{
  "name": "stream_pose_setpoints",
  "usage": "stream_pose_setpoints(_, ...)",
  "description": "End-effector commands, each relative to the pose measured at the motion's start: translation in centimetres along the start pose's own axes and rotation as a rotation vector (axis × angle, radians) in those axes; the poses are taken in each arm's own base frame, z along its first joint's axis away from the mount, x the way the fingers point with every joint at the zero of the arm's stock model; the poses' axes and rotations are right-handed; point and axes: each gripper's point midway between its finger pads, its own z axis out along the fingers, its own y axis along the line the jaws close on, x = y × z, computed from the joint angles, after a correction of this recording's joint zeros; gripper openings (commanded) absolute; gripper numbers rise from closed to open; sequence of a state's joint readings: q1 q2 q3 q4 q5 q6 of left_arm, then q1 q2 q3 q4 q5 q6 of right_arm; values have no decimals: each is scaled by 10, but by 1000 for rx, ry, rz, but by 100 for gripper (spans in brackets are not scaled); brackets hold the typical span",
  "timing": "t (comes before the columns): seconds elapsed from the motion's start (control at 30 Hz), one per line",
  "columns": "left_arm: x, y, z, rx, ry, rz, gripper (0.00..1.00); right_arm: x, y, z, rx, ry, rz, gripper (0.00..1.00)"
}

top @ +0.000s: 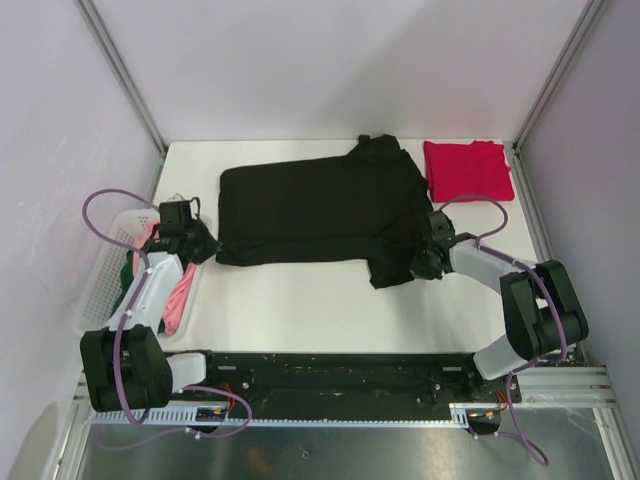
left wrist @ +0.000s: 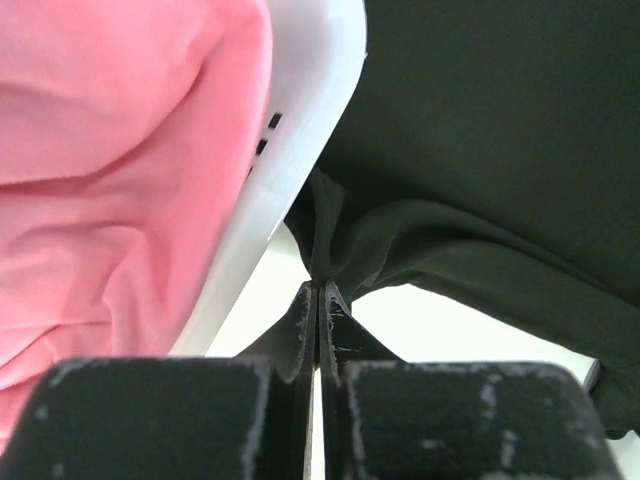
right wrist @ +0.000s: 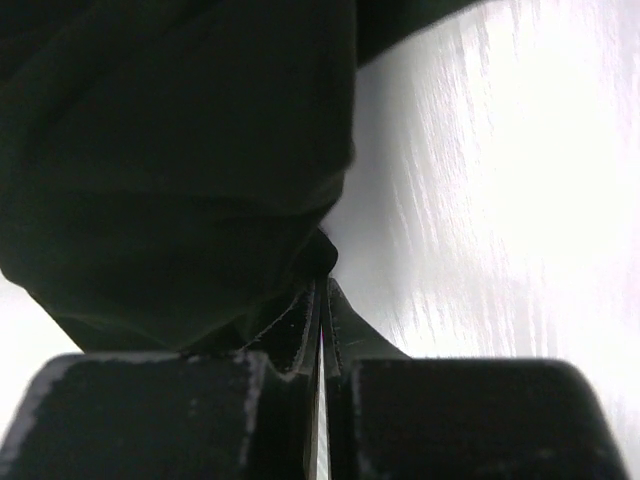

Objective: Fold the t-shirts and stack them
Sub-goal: Flatten out the tshirt

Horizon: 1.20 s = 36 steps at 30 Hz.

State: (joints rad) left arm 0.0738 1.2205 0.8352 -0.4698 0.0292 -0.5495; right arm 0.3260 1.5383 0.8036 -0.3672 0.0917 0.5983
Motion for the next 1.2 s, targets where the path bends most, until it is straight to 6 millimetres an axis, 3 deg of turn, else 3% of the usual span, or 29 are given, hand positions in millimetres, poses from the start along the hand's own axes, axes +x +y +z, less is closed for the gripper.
stream_pose_setpoints(0.0, 1, 0, -11, 8, -42, -22, 0, 8, -11, -26, 30, 15, -10, 0)
stream_pose_setpoints(0.3, 23, 24, -16, -56, -47, -30, 0, 62, -29, -105, -61, 99, 123, 0)
stream_pose_setpoints(0.43, 30, 37, -18, -103, -52, -35, 0, 74, -34, -130, -98, 102, 195, 0)
stream_pose_setpoints(0.63, 42, 56, -25, -169, -61, -46, 1, 89, -32, -143, -132, 166, 236, 0)
stream_pose_setpoints(0.9, 46, 62, -32, -214, -67, -69, 10, 93, -32, -164, -155, 213, 244, 0)
stream_pose_setpoints(1.1, 63, 70, -29, -250, -26, -147, 3, 92, -40, -176, -146, 232, 234, 0)
stream_pose_setpoints(1.17, 71, 73, -28, -257, -4, -163, 11, 92, -43, -179, -146, 239, 233, 0)
